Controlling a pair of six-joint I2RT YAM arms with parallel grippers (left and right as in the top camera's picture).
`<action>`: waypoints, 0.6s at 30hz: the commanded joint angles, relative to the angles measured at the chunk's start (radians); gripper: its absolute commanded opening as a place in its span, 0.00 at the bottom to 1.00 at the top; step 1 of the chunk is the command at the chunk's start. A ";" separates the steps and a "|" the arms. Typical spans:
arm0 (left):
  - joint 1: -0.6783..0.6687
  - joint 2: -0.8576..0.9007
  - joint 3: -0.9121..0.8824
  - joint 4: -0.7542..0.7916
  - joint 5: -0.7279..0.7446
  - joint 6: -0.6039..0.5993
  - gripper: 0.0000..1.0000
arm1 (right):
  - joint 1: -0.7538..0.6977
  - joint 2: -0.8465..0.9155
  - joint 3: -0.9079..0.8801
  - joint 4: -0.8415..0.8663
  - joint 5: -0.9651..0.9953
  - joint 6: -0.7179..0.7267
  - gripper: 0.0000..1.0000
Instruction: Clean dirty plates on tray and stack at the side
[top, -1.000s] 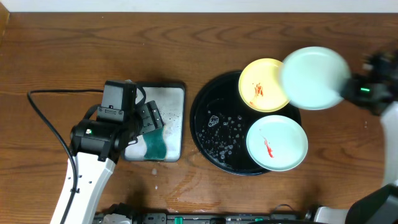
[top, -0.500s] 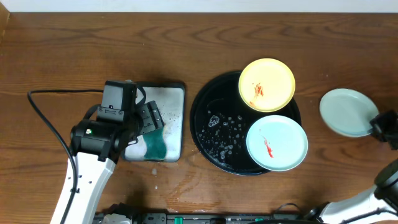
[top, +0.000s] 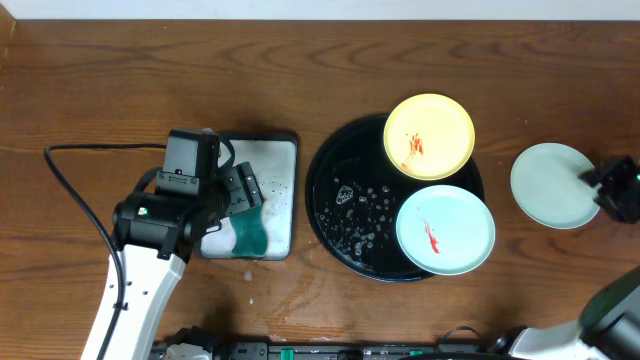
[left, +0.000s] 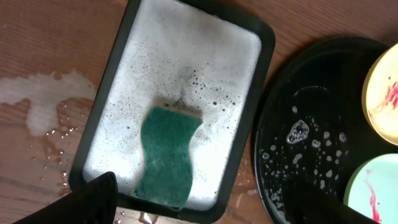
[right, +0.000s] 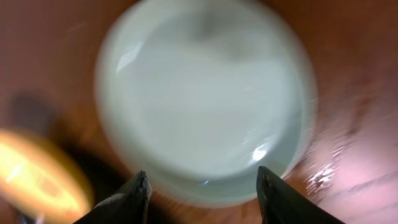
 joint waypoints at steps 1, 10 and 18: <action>0.005 0.001 0.010 -0.003 -0.001 0.010 0.85 | 0.119 -0.108 0.005 -0.064 -0.045 -0.070 0.55; 0.005 0.001 0.010 -0.003 -0.002 0.010 0.84 | 0.468 -0.123 -0.118 -0.211 0.405 0.049 0.63; 0.005 0.001 0.010 -0.003 -0.002 0.010 0.84 | 0.553 -0.123 -0.368 0.020 0.290 0.054 0.57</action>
